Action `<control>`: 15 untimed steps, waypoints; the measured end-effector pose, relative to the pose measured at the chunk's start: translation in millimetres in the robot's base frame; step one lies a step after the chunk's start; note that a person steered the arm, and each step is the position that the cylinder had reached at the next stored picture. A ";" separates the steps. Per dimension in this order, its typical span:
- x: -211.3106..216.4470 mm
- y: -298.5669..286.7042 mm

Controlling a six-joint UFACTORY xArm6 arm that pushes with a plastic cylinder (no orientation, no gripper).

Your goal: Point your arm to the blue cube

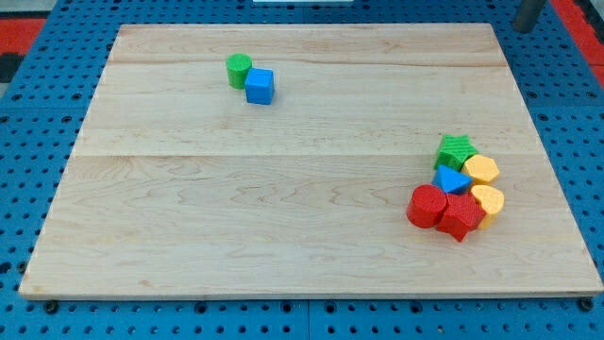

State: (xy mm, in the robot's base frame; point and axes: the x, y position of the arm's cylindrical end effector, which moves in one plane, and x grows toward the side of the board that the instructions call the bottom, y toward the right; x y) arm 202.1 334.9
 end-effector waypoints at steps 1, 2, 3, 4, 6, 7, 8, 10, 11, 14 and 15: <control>0.0 0.0; 0.0 -0.1; 0.0 -0.1; 0.0 0.3; 23.7 -1.9; 52.5 -3.4; 103.4 -3.7; 130.3 -4.5; 126.5 -2.2; 67.8 10.4; 68.0 9.8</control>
State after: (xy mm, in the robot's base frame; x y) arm 270.1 344.7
